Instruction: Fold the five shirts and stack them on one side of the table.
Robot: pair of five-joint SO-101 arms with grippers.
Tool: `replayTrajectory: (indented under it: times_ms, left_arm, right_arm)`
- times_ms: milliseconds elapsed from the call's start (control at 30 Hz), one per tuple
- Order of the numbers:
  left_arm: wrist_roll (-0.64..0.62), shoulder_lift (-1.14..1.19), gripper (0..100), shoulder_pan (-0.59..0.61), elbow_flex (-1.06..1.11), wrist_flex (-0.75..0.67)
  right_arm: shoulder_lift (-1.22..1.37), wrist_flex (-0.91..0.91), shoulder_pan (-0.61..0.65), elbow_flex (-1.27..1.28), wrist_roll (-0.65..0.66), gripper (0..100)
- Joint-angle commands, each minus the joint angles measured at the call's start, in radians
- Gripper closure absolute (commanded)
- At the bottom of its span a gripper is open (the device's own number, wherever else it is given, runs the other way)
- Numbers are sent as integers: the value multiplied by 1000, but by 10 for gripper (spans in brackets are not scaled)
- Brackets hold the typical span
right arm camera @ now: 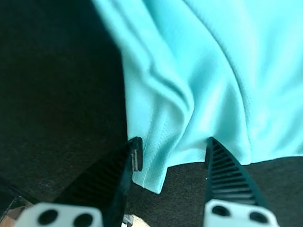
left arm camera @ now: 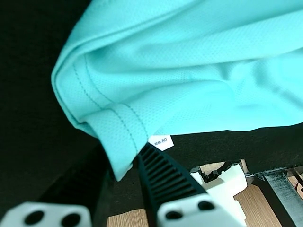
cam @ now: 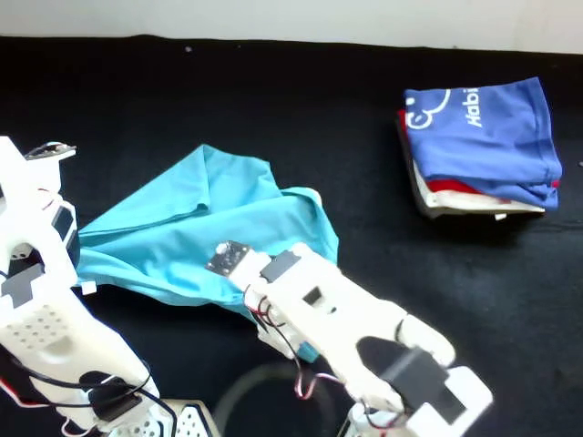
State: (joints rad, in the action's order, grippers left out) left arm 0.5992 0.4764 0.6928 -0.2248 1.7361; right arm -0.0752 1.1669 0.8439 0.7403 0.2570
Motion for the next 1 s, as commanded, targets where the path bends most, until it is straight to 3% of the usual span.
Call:
replayTrajectory:
  times_ms: [0, 100, 200, 600, 967]
  left_arm:
    - [-6, -5, 990, -12, -38, 9]
    - [-5, -5, 990, -12, -39, 9]
    - [-5, -5, 990, -12, -39, -6]
    - [-5, -5, 990, -15, -30, -5]
    - [-9, -25, 990, -59, -39, 23]
  right_arm:
    - [62, -31, 8, -25, 5, 783]
    - [82, -33, 8, -25, 5, 848]
    - [71, -31, 2, -24, 5, 998]
    - [-213, 99, -260, -179, 57, 991]
    - [-171, 147, -455, -538, 127, 991]
